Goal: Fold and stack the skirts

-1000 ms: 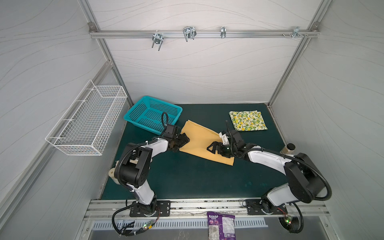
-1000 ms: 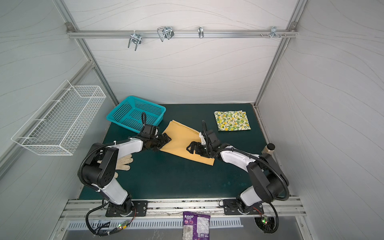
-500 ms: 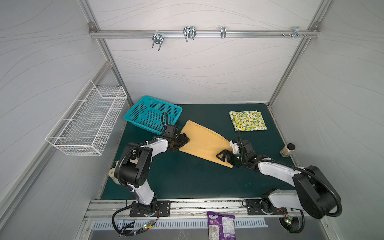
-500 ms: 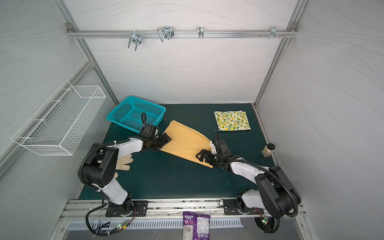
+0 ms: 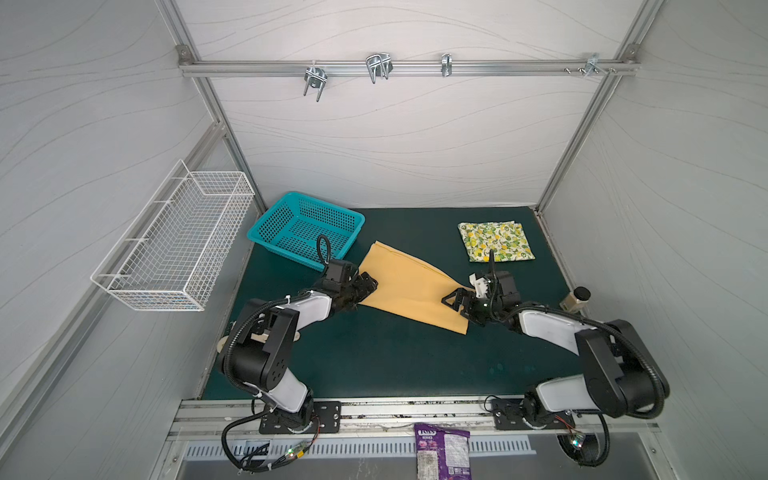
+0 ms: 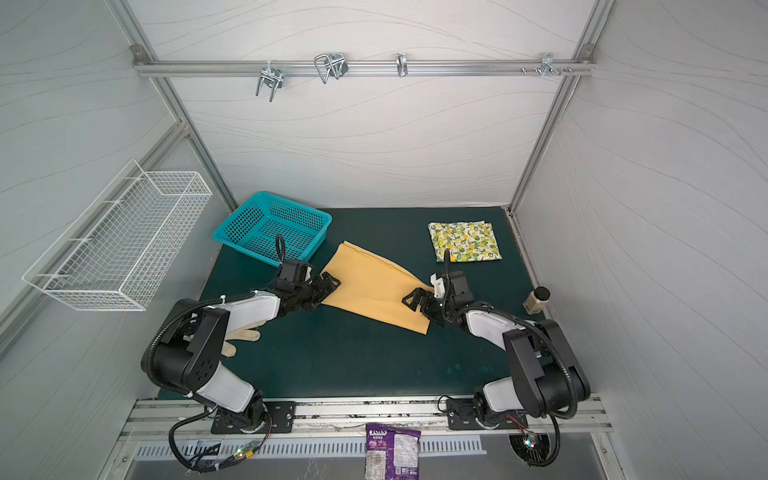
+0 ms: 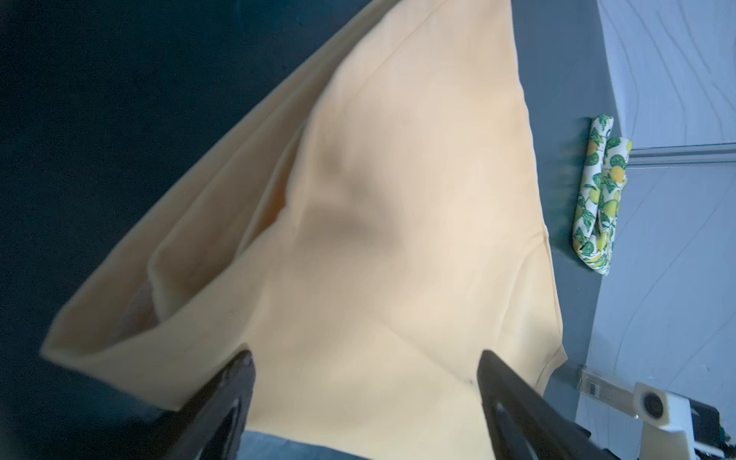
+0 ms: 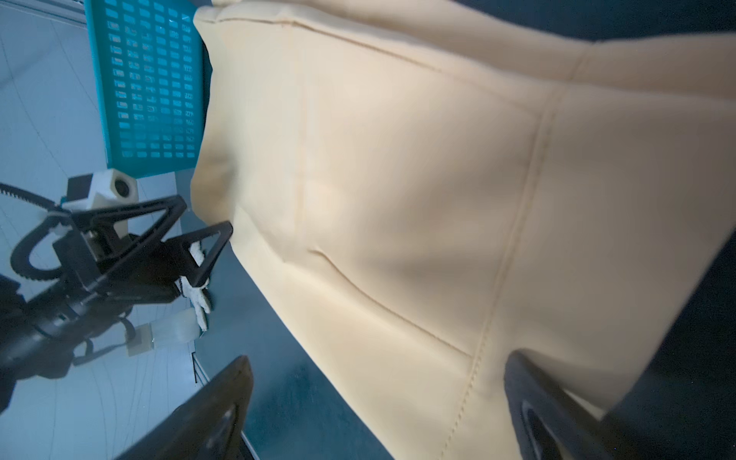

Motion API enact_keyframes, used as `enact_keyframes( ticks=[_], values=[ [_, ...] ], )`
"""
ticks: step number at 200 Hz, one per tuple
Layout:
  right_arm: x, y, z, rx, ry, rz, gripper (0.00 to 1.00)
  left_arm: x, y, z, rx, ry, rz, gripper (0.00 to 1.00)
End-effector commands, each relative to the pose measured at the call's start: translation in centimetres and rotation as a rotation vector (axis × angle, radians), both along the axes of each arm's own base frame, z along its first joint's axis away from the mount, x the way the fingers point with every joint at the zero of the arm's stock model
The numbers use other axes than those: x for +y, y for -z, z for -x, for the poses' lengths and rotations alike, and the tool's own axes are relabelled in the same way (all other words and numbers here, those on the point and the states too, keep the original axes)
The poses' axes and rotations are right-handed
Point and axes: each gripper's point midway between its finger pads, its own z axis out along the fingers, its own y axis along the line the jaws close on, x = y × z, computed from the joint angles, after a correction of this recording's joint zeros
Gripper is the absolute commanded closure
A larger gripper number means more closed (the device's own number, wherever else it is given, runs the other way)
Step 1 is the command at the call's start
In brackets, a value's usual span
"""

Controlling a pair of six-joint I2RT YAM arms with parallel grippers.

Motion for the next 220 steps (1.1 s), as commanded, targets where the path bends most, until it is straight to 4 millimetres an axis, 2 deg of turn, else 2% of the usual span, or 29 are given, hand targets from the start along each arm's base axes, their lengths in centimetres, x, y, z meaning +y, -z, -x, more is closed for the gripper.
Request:
enact_keyframes(
  ticks=[1, 49, 83, 109, 125, 136, 148, 162, 177, 196, 220],
  values=[
    [-2.3, 4.5, 1.6, 0.154, 0.031, 0.104, 0.01, 0.7, 4.3, 4.7, 0.170, -0.038, -0.020, 0.11],
    [-2.4, 3.7, -1.1, 0.138, 0.042, 0.117, 0.01, 0.2, 5.5, 7.6, 0.177, -0.042, -0.015, 0.12],
    [-2.8, 2.4, -3.6, 0.121, 0.031, 0.157, 0.01, 1.1, 5.3, 10.6, 0.159, -0.085, -0.002, 0.12],
    [-3.2, 1.4, -4.6, 0.106, 0.028, 0.171, 0.01, 2.5, 3.9, 12.5, 0.122, -0.111, -0.008, 0.12],
    [-3.3, 0.8, -4.7, 0.092, 0.026, 0.173, 0.01, 3.3, 1.9, 12.8, 0.067, -0.115, -0.026, 0.11],
    [-3.1, 0.2, -4.6, 0.076, 0.025, 0.158, 0.01, 3.9, 0.2, 12.7, 0.013, -0.125, -0.044, 0.10],
    [-3.1, -0.6, -4.4, 0.054, 0.033, 0.143, 0.01, 4.2, -2.3, 12.1, -0.077, -0.127, -0.041, 0.02],
    [-3.1, -1.6, -4.1, 0.034, 0.037, 0.134, 0.01, 4.4, -5.1, 11.3, -0.168, -0.120, -0.047, 0.02],
    [-3.1, -2.7, -3.9, 0.010, 0.037, 0.128, 0.01, 4.4, -7.3, 10.4, -0.214, -0.098, -0.090, 0.02],
    [-2.8, -4.1, -3.4, -0.021, 0.030, 0.116, 0.01, 3.2, -8.9, 8.9, -0.216, -0.036, -0.117, 0.02],
    [-2.5, -5.4, -2.7, -0.050, 0.020, 0.129, 0.01, 1.1, -9.1, 6.4, -0.204, 0.026, -0.105, 0.02]
  ],
)
